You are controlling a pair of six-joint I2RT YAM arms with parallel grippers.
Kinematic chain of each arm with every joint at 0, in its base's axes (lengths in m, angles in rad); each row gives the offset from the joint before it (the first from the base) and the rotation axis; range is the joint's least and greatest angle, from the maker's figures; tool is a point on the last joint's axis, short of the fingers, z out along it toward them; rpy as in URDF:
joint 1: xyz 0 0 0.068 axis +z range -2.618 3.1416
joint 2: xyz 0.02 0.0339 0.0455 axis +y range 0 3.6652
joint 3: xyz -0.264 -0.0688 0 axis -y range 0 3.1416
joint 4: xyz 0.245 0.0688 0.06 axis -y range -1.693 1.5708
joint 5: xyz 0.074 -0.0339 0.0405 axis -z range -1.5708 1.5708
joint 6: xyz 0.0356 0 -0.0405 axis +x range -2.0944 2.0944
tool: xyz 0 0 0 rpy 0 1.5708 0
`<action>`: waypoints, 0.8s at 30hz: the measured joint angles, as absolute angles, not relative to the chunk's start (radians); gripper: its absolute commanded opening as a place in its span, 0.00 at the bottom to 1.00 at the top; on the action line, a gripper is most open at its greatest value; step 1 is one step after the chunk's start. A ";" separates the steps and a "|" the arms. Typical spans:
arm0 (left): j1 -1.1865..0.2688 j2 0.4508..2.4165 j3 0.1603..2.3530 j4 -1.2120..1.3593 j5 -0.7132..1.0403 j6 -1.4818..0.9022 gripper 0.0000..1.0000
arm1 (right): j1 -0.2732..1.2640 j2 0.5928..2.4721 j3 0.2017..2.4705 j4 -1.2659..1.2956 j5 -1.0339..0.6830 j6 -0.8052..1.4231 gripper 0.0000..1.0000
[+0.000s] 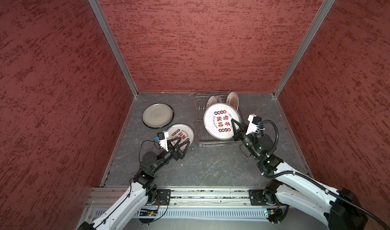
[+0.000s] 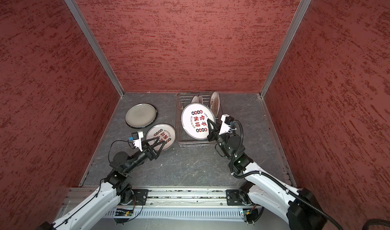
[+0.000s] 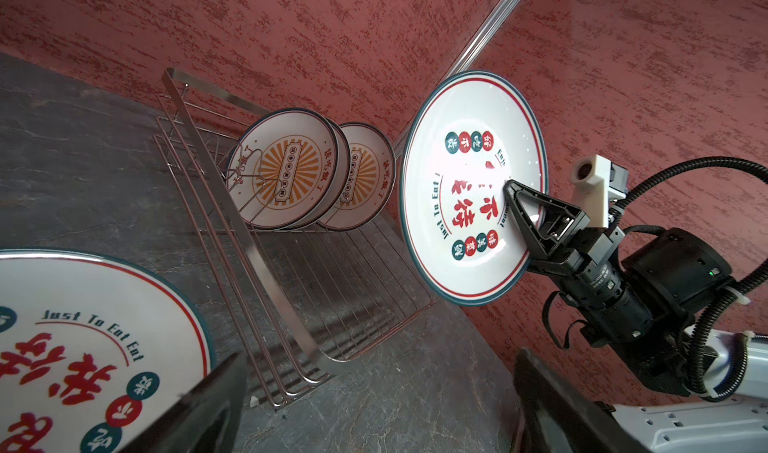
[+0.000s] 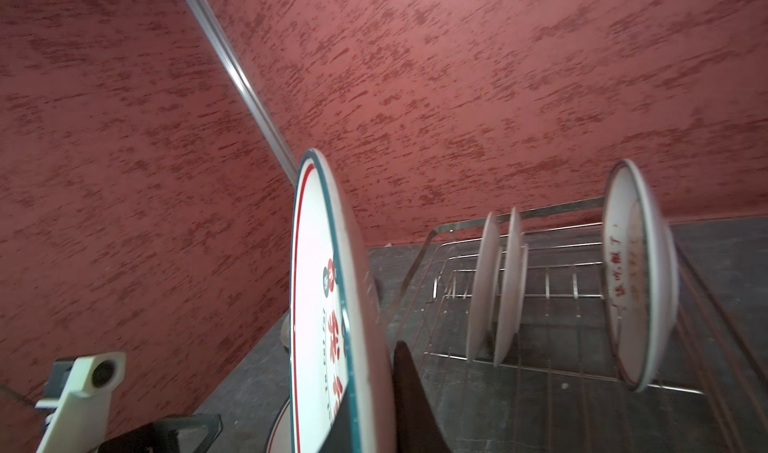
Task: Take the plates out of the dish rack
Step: 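Pull the red-printed plate out of the rack toward the left gripper, then lower the upright red-printed plate toward the table plate near the left gripper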
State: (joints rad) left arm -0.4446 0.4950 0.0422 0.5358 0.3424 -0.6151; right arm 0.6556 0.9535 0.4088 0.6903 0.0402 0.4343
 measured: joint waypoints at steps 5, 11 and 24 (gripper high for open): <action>-0.445 0.444 0.019 0.562 0.368 -0.616 1.00 | 0.656 1.015 0.388 0.836 -0.098 0.464 0.00; -0.447 0.390 0.009 0.604 0.396 -0.616 0.99 | 0.656 1.076 0.313 1.029 -0.215 0.482 0.00; -0.475 0.355 0.009 0.660 0.482 -0.615 1.00 | 0.656 1.143 0.279 1.236 -0.338 0.512 0.00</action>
State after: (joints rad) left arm -0.4747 0.3550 0.0093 0.6598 0.4824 -0.6147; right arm 0.6556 1.1431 0.2794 1.2362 -0.3378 0.5117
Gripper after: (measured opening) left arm 0.995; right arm 0.101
